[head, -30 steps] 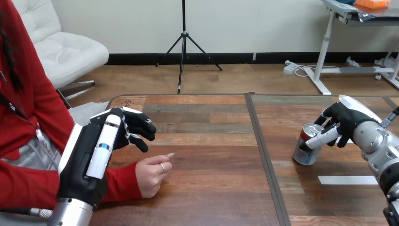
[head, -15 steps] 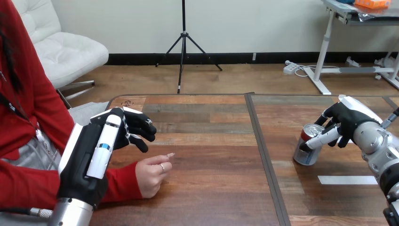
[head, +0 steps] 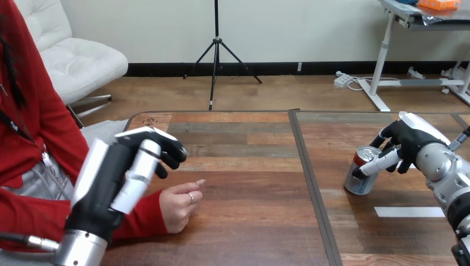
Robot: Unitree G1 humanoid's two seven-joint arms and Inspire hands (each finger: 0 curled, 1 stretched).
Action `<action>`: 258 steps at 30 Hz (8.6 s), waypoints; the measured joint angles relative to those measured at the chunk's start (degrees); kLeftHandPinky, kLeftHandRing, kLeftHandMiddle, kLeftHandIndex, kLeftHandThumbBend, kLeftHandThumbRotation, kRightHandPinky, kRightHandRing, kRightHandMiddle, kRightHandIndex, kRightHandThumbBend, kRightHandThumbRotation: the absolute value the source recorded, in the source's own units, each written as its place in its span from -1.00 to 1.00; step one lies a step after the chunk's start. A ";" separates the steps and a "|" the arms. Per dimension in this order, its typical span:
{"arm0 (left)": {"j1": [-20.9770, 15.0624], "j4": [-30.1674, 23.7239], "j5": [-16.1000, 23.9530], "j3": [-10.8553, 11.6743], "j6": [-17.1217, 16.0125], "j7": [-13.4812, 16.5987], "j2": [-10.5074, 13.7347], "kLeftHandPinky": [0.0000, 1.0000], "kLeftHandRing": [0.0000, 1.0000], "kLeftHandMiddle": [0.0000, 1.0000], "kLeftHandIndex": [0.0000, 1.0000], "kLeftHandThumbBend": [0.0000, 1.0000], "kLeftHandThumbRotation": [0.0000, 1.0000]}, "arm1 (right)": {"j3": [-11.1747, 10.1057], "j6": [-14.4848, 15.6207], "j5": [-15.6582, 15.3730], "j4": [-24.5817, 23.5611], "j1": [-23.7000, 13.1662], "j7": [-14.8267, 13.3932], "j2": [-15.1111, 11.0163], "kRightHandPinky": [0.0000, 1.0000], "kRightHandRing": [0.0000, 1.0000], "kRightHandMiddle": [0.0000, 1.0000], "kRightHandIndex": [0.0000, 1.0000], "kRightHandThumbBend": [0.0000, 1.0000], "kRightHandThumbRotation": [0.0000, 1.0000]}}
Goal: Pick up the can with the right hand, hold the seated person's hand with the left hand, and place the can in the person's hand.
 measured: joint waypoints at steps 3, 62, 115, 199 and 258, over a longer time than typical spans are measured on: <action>0.00 -0.33 5.04 -0.03 0.36 0.52 1.63 0.03 0.27 0.33 0.26 0.46 -0.03 | 0.00 -0.18 0.00 0.00 0.06 0.00 0.00 -0.26 -0.23 -0.13 -0.03 0.58 -1.00; -4.81 5.47 39.17 -9.28 12.02 2.86 14.12 0.37 0.55 0.60 0.54 1.00 -0.87 | -0.32 -0.81 0.17 0.00 0.12 0.00 -0.02 -0.24 -0.18 -0.06 0.00 0.53 -1.00; -7.03 10.33 42.53 -12.81 18.93 9.08 16.16 0.41 0.56 0.58 0.55 1.00 -1.00 | -0.82 -1.78 1.48 0.00 0.12 0.00 -0.02 -0.26 -0.19 -0.08 -0.01 0.52 -1.00; -23.44 34.65 42.19 -24.29 15.77 19.74 15.34 -0.36 -0.28 -0.21 -0.23 0.72 -1.00 | -0.90 -2.11 2.27 -0.01 0.12 0.03 -0.02 -0.24 -0.22 -0.12 -0.01 0.54 -1.00; -20.09 28.49 33.69 -22.26 15.36 18.39 16.82 -0.56 -0.46 -0.37 -0.39 0.63 -1.00 | -1.81 -4.33 2.21 -0.05 0.12 0.02 0.02 -0.25 -0.22 -0.13 -0.01 0.45 -1.00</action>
